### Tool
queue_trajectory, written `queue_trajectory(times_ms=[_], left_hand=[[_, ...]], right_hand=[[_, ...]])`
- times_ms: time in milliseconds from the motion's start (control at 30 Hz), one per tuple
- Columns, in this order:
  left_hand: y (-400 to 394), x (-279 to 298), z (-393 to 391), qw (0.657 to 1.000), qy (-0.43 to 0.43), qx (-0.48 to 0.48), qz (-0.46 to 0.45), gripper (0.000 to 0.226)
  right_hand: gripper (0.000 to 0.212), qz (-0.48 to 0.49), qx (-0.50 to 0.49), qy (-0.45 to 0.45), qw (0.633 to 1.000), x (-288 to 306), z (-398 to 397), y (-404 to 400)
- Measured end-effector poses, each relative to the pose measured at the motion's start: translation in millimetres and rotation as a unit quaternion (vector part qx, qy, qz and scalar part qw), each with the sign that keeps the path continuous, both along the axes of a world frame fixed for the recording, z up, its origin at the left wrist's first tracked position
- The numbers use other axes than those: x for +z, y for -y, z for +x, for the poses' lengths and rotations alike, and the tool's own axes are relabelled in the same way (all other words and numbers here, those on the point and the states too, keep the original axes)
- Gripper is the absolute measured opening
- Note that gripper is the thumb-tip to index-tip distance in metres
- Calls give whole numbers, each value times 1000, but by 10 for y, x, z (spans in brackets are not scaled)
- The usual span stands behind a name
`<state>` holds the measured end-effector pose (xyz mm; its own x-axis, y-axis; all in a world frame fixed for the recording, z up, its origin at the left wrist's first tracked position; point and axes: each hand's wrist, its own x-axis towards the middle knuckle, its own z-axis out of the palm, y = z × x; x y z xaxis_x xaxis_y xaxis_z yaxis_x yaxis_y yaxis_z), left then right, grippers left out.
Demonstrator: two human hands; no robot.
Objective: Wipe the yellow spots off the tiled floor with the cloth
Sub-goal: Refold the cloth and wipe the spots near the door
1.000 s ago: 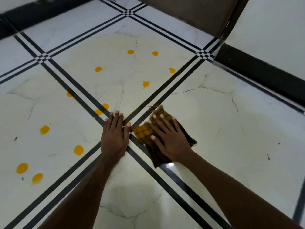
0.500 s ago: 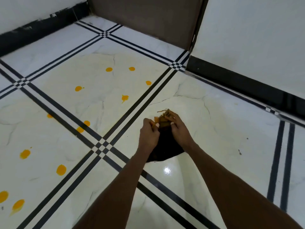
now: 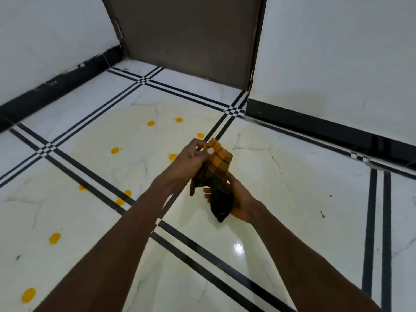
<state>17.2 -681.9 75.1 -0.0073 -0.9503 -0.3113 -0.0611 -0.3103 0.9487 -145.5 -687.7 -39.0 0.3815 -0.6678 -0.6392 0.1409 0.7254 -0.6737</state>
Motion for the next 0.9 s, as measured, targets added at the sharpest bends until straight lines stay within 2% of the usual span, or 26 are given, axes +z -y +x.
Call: queue_trajectory(times_ms=[67, 200, 267, 367, 467, 567, 667, 733, 900], left_hand=[[104, 118, 131, 999, 20, 21, -19, 21], [226, 175, 393, 988, 69, 121, -63, 15], [233, 140, 459, 982, 94, 151, -70, 14], [177, -14, 504, 979, 110, 162, -64, 15], [108, -184, 488, 975, 112, 176, -70, 18], [65, -249, 452, 967, 147, 188, -88, 20], [-9, -237, 398, 951, 213, 179, -133, 27], [-94, -241, 366, 941, 249, 157, -165, 21], [-350, -343, 281, 961, 237, 66, -126, 17]], right_hand=[[55, 20, -13, 57, 998, 161, 42, -49], [34, -4, -46, 84, 995, 469, 31, -45], [26, -51, -19, 29, 998, 512, 38, -3], [22, -179, -2, -127, 976, 537, 84, 16], [33, -221, -20, -111, 969, 576, 60, 14], [31, -230, 9, -119, 966, 672, 39, 12], [30, -208, 10, -103, 973, 751, 46, 15], [30, -194, 20, -98, 976, 772, 50, 14], [32, -166, 25, -79, 983, 813, 79, 5]])
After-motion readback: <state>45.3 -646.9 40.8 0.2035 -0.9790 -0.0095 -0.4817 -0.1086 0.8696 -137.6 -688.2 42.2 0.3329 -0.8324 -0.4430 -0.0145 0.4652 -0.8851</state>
